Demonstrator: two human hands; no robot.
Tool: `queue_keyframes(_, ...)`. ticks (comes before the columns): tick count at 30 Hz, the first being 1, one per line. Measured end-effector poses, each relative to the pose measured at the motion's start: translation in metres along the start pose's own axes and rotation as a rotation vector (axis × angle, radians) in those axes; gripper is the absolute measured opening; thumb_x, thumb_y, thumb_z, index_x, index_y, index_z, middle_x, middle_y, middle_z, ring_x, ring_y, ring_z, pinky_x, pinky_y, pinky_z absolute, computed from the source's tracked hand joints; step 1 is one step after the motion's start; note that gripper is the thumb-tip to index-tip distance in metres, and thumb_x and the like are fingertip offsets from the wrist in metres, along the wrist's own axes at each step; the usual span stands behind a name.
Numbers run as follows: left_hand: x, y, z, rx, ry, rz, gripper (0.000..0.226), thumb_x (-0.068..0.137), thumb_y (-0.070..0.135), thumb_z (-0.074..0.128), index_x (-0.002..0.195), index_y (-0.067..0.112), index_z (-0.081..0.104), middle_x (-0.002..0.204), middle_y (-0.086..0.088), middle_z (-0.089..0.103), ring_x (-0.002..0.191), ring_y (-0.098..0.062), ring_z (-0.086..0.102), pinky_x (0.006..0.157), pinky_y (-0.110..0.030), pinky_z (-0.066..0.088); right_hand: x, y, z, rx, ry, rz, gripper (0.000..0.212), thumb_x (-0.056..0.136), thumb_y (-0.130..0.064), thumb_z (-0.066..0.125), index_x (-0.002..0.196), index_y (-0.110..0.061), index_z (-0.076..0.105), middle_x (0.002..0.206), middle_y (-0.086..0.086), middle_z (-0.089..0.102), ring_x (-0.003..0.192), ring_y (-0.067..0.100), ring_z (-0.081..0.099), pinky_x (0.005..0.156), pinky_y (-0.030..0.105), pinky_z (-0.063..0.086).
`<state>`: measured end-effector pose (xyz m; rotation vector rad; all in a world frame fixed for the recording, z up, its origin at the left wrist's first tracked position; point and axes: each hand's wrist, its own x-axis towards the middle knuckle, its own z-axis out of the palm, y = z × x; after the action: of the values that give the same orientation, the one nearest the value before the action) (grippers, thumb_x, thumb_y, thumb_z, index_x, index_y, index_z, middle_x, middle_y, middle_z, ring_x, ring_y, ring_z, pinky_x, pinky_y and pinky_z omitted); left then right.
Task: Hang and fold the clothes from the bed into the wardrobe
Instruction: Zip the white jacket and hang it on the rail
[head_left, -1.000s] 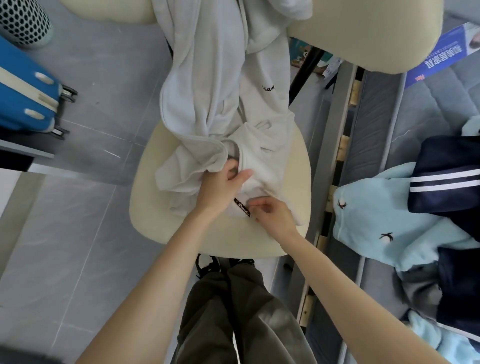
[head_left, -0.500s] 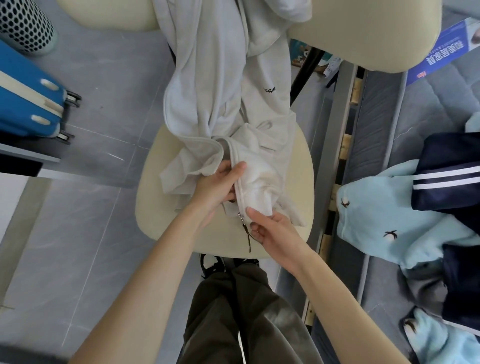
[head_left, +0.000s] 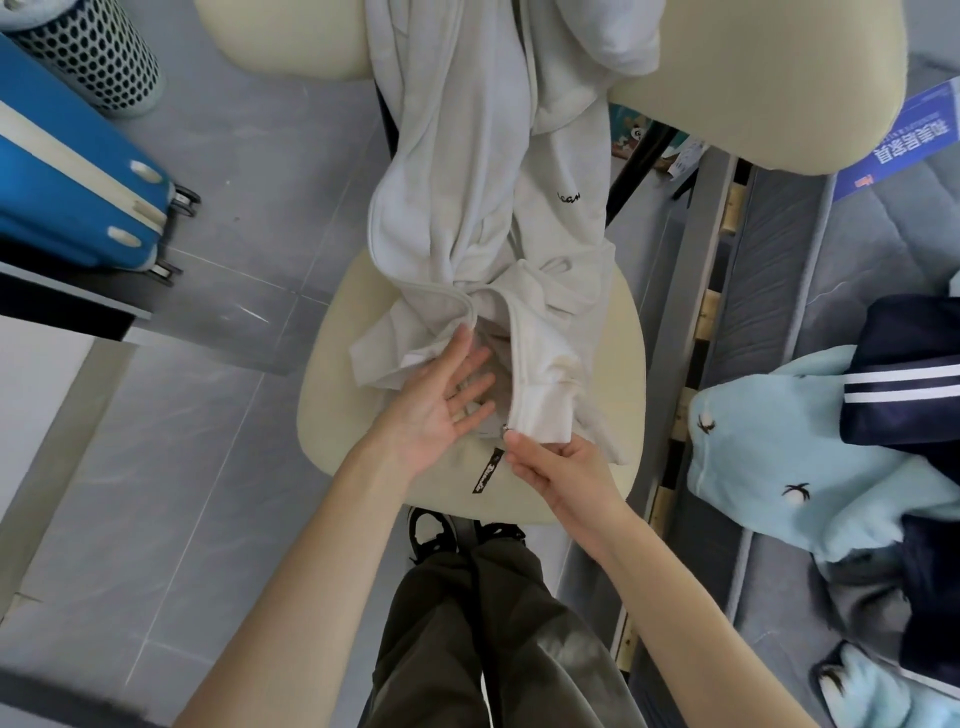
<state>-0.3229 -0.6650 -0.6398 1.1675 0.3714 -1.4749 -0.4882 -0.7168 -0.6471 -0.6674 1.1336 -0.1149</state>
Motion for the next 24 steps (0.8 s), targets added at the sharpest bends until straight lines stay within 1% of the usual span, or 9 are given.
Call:
queue_keyframes(2, -0.002, 0.002, -0.013, -0.109, 0.031, -0.03, 0.084, 0.057, 0.064, 0.077, 0.124, 0.017, 0.059, 0.113, 0.007, 0.067, 0.1, -0.01, 0.064, 0.078, -0.029, 0.055, -0.001, -0.006, -0.011, 0.104, -0.067, 0.067, 0.018, 0.066, -0.023, 0.079, 0.078, -0.01, 0.079, 0.082, 0.005, 0.074, 0.077, 0.009, 0.07, 0.071, 0.016, 0.054)
queue_keyframes(3, -0.002, 0.002, -0.017, -0.147, 0.058, -0.037, 0.073, 0.063, 0.062, 0.075, 0.117, 0.015, 0.062, 0.104, 0.007, 0.07, 0.09, -0.008, 0.066, 0.074, -0.026, 0.055, -0.002, -0.008, -0.017, 0.152, -0.09, 0.097, 0.015, 0.069, -0.02, 0.077, 0.078, -0.008, 0.078, 0.081, 0.006, 0.073, 0.075, 0.008, 0.07, 0.07, 0.016, 0.055)
queue_keyframes(4, -0.001, 0.001, -0.02, -0.163, 0.093, -0.035, 0.057, 0.07, 0.056, 0.073, 0.108, 0.015, 0.065, 0.093, 0.007, 0.071, 0.079, -0.006, 0.066, 0.07, -0.022, 0.055, -0.002, -0.011, -0.021, 0.184, -0.108, 0.117, 0.012, 0.072, -0.017, 0.074, 0.078, -0.007, 0.078, 0.08, 0.006, 0.073, 0.074, 0.008, 0.069, 0.07, 0.017, 0.055)
queue_keyframes(6, 0.0, -0.002, -0.021, -0.125, 0.16, -0.008, 0.021, 0.08, 0.031, 0.072, 0.091, 0.014, 0.067, 0.075, 0.007, 0.07, 0.064, -0.002, 0.065, 0.063, -0.017, 0.055, -0.003, -0.015, -0.027, 0.185, -0.125, 0.133, 0.011, 0.075, -0.015, 0.071, 0.077, -0.006, 0.077, 0.078, 0.006, 0.072, 0.072, 0.008, 0.069, 0.071, 0.017, 0.056)
queue_keyframes(8, 0.0, -0.009, -0.018, -0.039, 0.134, 0.033, 0.006, 0.079, 0.013, 0.072, 0.085, 0.012, 0.07, 0.074, 0.004, 0.071, 0.066, -0.002, 0.067, 0.062, -0.014, 0.054, -0.003, -0.018, -0.028, 0.148, -0.117, 0.127, 0.012, 0.075, -0.015, 0.07, 0.076, -0.006, 0.078, 0.079, 0.006, 0.073, 0.073, 0.008, 0.07, 0.071, 0.017, 0.056)
queue_keyframes(11, -0.006, -0.022, -0.014, 0.037, 0.037, 0.105, 0.015, 0.07, 0.009, 0.076, 0.085, 0.011, 0.075, 0.084, -0.004, 0.074, 0.079, -0.01, 0.071, 0.067, -0.016, 0.055, -0.001, -0.019, -0.023, 0.131, -0.111, 0.102, 0.014, 0.074, -0.016, 0.071, 0.079, -0.004, 0.077, 0.08, 0.008, 0.073, 0.075, 0.009, 0.07, 0.071, 0.016, 0.056)
queue_keyframes(14, -0.012, -0.035, -0.007, 0.08, 0.058, 0.166, 0.033, 0.061, 0.011, 0.08, 0.093, 0.006, 0.072, 0.092, -0.009, 0.075, 0.086, -0.015, 0.072, 0.069, -0.017, 0.055, 0.002, -0.017, -0.017, 0.158, -0.119, 0.088, 0.02, 0.075, -0.016, 0.071, 0.085, 0.0, 0.075, 0.086, 0.01, 0.073, 0.079, 0.01, 0.071, 0.073, 0.017, 0.056)
queue_keyframes(18, -0.016, -0.046, -0.001, 0.111, 0.107, 0.175, 0.017, 0.075, 0.006, 0.077, 0.092, 0.002, 0.073, 0.092, -0.015, 0.074, 0.089, -0.019, 0.072, 0.072, -0.019, 0.056, 0.003, -0.014, -0.015, 0.181, -0.142, 0.074, 0.019, 0.076, -0.018, 0.071, 0.086, -0.003, 0.077, 0.089, 0.01, 0.074, 0.081, 0.01, 0.071, 0.074, 0.017, 0.055)
queue_keyframes(24, -0.016, -0.047, -0.005, 0.198, 0.164, 0.217, 0.028, 0.076, 0.003, 0.077, 0.102, 0.001, 0.068, 0.094, -0.011, 0.074, 0.09, -0.019, 0.072, 0.074, -0.022, 0.056, 0.002, -0.012, -0.018, 0.152, -0.126, 0.085, 0.017, 0.075, -0.018, 0.071, 0.083, -0.005, 0.078, 0.088, 0.009, 0.075, 0.08, 0.01, 0.071, 0.073, 0.016, 0.055)
